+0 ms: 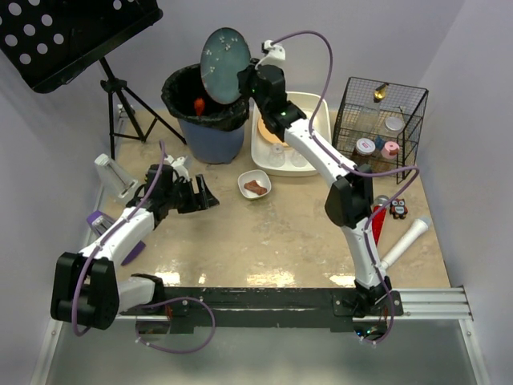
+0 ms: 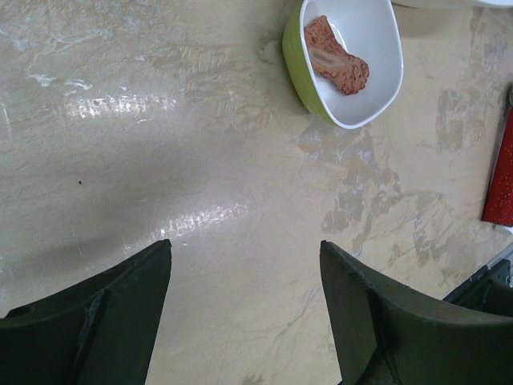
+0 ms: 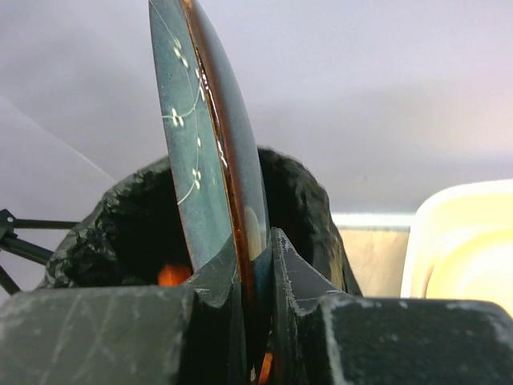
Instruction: Clear the kitchen counter
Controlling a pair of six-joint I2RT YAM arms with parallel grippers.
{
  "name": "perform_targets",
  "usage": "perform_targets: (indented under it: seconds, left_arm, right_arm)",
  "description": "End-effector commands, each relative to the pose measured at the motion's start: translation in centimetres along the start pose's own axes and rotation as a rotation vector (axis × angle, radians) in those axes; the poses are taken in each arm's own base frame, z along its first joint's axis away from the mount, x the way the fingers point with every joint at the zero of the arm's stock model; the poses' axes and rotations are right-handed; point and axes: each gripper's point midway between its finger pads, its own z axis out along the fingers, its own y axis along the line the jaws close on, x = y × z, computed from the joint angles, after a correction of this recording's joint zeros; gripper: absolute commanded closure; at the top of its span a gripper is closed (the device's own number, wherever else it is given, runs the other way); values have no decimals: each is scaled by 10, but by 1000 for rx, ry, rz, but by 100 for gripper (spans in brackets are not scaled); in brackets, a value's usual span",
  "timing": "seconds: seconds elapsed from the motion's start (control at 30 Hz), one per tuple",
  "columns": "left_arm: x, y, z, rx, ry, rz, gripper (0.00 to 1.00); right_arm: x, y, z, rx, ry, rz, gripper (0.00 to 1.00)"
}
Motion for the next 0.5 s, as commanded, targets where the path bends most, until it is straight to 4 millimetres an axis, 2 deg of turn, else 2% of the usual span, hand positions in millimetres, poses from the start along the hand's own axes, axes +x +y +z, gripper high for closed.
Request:
perform_targets:
  seconds: [0.0, 0.3, 0.47]
  left_arm:
    - [-13, -7, 0, 35, -26, 44, 21]
    - [-11, -6, 0, 38, -11, 67, 21]
    - [-11, -7, -1, 41, -10, 72, 21]
  right_arm:
    - [-159, 82, -52, -224, -446, 4, 100]
    - [-174, 101, -75, -204, -578, -147, 100]
    - [-203, 96, -95, -166, -670, -140, 100]
